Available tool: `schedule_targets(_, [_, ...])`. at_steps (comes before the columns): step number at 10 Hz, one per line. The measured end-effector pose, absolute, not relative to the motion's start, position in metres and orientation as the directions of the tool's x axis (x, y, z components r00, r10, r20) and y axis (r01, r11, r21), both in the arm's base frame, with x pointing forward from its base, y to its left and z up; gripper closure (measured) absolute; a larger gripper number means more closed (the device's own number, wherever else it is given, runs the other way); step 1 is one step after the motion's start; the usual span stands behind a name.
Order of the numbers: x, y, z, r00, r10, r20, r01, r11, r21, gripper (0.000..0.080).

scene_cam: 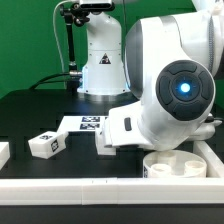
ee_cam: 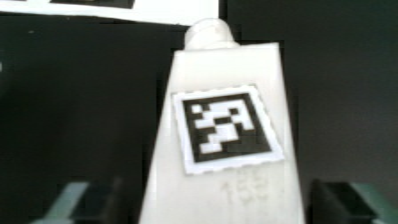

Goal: Assemble stool

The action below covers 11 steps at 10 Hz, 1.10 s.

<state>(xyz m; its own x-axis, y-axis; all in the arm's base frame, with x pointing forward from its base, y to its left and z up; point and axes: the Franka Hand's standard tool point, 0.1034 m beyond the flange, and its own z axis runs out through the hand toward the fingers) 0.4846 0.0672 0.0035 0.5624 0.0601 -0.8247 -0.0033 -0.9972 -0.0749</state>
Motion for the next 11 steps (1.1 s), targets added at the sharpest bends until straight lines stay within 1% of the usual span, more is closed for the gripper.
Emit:
schedule_targets(1, [0.485, 0.067, 0.004, 0.562, 0.06, -0.825, -0.003, -0.997, -0.075, 0.0384])
schedule_targets(2, [0.485, 0.067, 0.004, 0.563, 0.06, -0.824, -0.004, -0.997, -0.075, 0.0473])
schedule_targets(5, [0.485, 0.067, 0.004, 0.563, 0.06, -0.824, -0.004, -0.997, -0.075, 0.0473])
schedule_targets(6, [0.487, 0.067, 0.006, 0.565, 0.061, -0.823, -0.003, -0.997, -0.076, 0.0473])
schedule_targets(7, [0.492, 0.068, 0.015, 0.567, 0.063, -0.822, -0.001, -0.997, -0.077, 0.0473])
schedule_targets(10, [0.514, 0.07, 0.048, 0.61, 0.069, -0.789, 0.007, -0.997, -0.082, 0.0472])
schedule_targets(11, [0.517, 0.07, 0.056, 0.619, 0.069, -0.783, 0.009, -0.997, -0.081, 0.0472])
